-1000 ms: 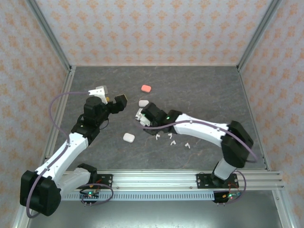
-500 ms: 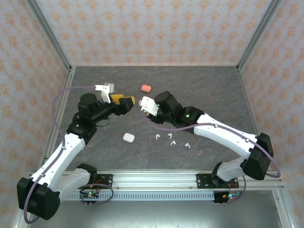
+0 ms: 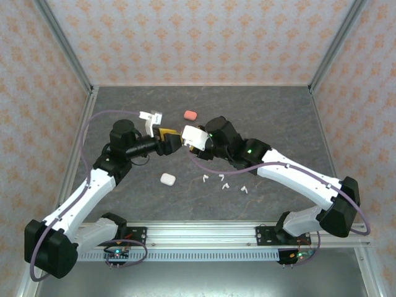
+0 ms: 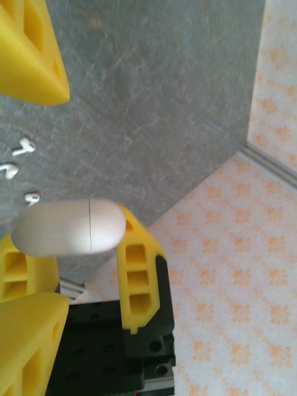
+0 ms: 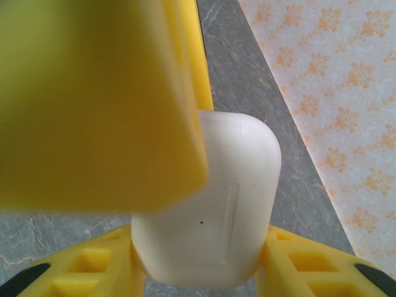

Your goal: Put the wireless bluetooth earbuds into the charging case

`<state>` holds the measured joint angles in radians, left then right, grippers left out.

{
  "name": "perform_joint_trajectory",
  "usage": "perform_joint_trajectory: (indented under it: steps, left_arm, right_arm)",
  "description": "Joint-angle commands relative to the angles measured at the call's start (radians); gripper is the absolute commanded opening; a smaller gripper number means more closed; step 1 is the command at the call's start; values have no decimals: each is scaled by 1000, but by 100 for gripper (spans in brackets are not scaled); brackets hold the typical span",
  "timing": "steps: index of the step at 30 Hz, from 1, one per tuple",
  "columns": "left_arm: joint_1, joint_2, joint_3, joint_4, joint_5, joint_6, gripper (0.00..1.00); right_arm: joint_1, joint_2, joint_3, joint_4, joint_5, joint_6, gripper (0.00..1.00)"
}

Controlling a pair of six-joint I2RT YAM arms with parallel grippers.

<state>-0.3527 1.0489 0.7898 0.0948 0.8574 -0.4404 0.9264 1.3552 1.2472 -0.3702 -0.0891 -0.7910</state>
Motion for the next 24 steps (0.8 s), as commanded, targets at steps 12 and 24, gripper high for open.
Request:
perform_joint_trajectory:
  steps: [12, 24]
  left_arm:
    - [-53, 67, 78, 26, 34, 40, 35]
    - [-58, 59, 75, 39, 8, 58, 15]
  right_arm:
    - [-4, -16, 36, 30, -3, -18, 43]
    - [-27, -31, 36, -16, 11, 57, 65]
